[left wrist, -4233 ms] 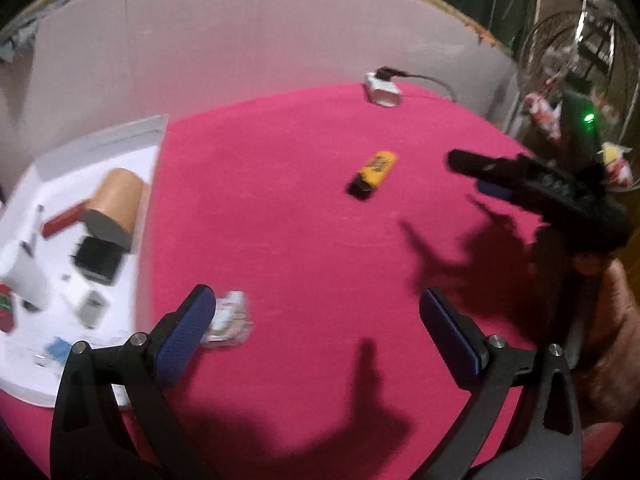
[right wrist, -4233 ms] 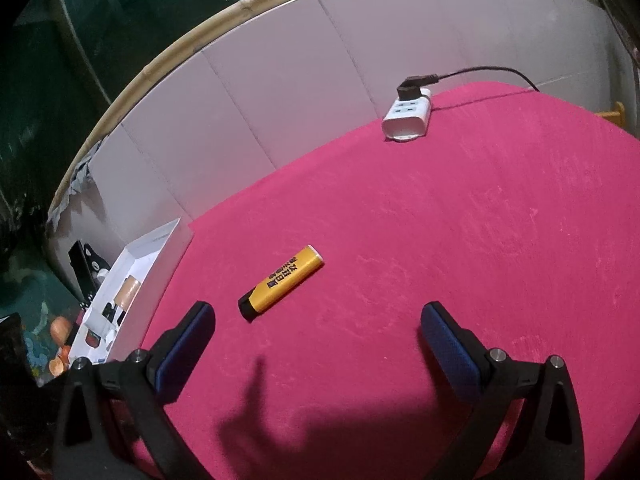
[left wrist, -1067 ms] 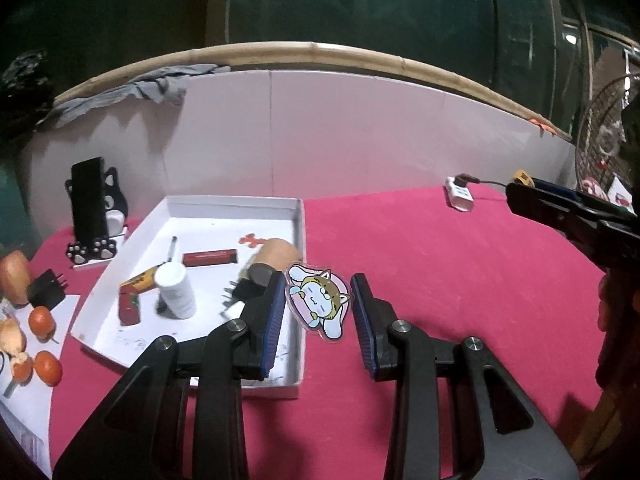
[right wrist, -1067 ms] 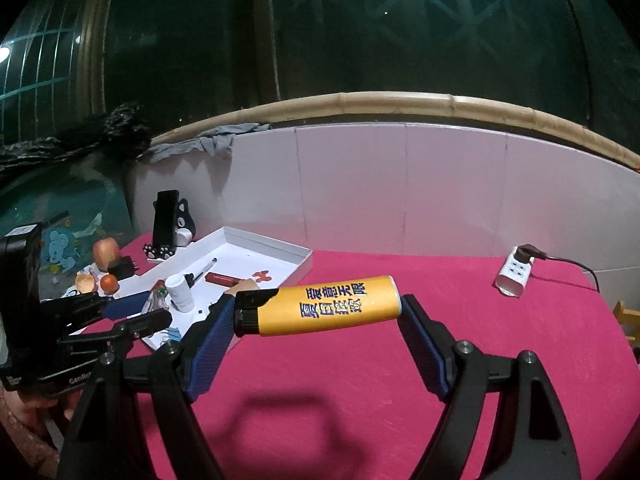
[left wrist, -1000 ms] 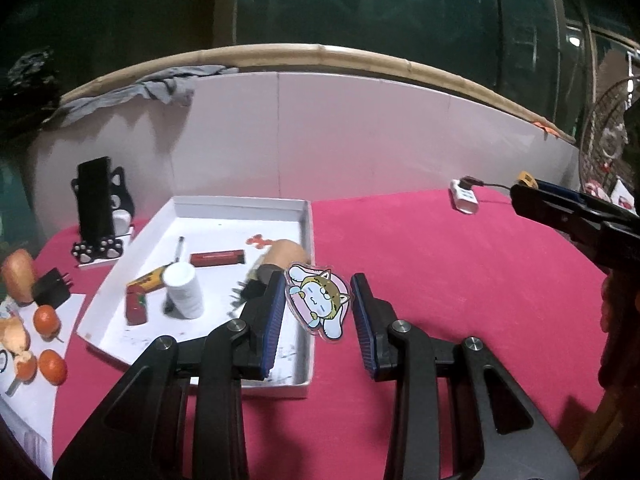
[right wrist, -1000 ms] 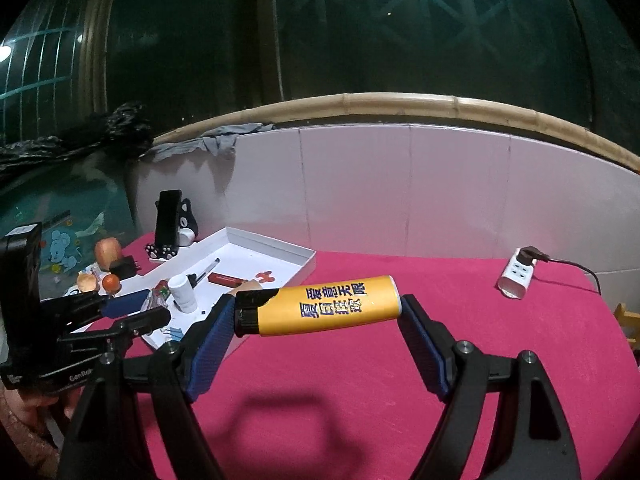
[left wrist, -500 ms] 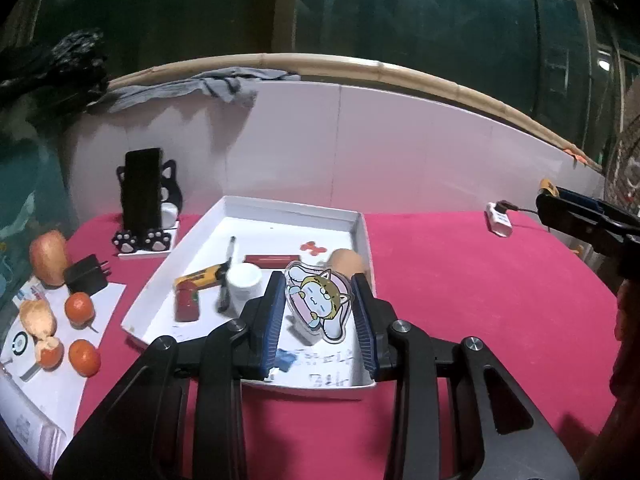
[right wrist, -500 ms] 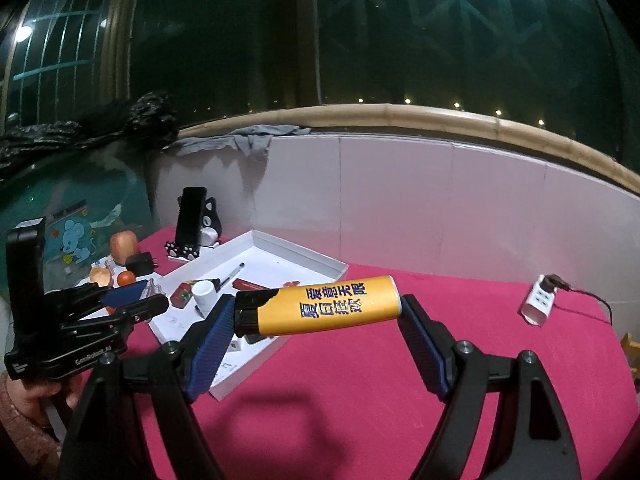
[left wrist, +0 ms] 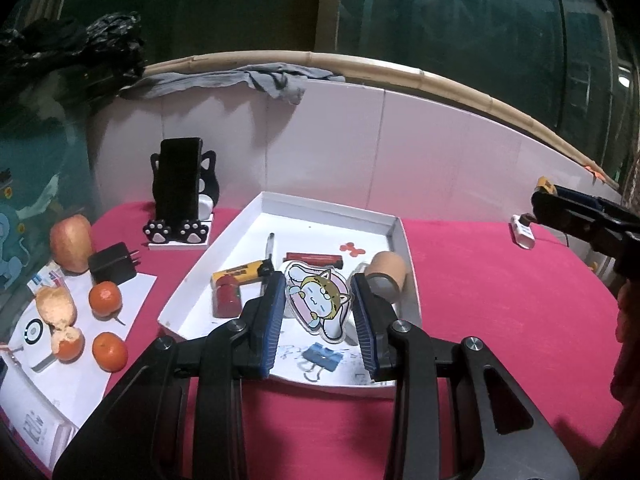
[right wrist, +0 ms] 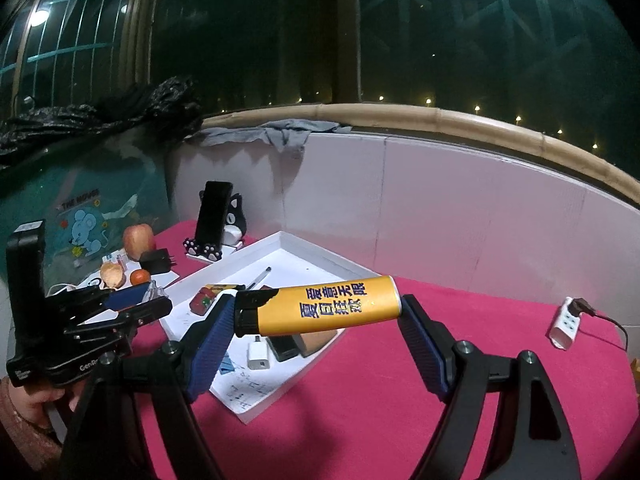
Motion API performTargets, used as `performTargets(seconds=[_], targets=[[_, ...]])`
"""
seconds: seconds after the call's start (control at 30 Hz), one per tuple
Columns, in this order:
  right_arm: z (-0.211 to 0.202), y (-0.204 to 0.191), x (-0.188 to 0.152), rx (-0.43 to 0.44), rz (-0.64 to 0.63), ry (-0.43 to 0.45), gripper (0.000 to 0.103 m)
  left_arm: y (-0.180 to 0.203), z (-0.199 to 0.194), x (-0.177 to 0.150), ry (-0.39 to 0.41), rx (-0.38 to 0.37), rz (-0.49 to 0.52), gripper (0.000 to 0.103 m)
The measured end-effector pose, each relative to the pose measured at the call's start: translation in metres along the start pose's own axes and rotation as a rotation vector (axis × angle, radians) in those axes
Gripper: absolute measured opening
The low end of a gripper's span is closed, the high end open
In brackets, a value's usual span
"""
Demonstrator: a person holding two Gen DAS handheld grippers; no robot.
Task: Organize rigid objects
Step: 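Lift and carry the badge and yellow lighter toward the white tray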
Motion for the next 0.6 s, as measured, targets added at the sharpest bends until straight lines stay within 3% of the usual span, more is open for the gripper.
performTargets(seconds=[0.6], targets=[[0.04,-0.03,0.007,0.031,-0.039,-0.061,0.081,-0.027,0.019,0.011,-0.021,0.055,0.012,0.032]])
Point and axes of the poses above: each gripper's, at about its wrist camera, not at the fingertips, and z roughly the way its jaws point, y to its right, x to its top, the point moved 3 cm from there along z, roughly the way its jaws point, and after that the axes turned 8 degrees about -x, right-handed, at the moved point
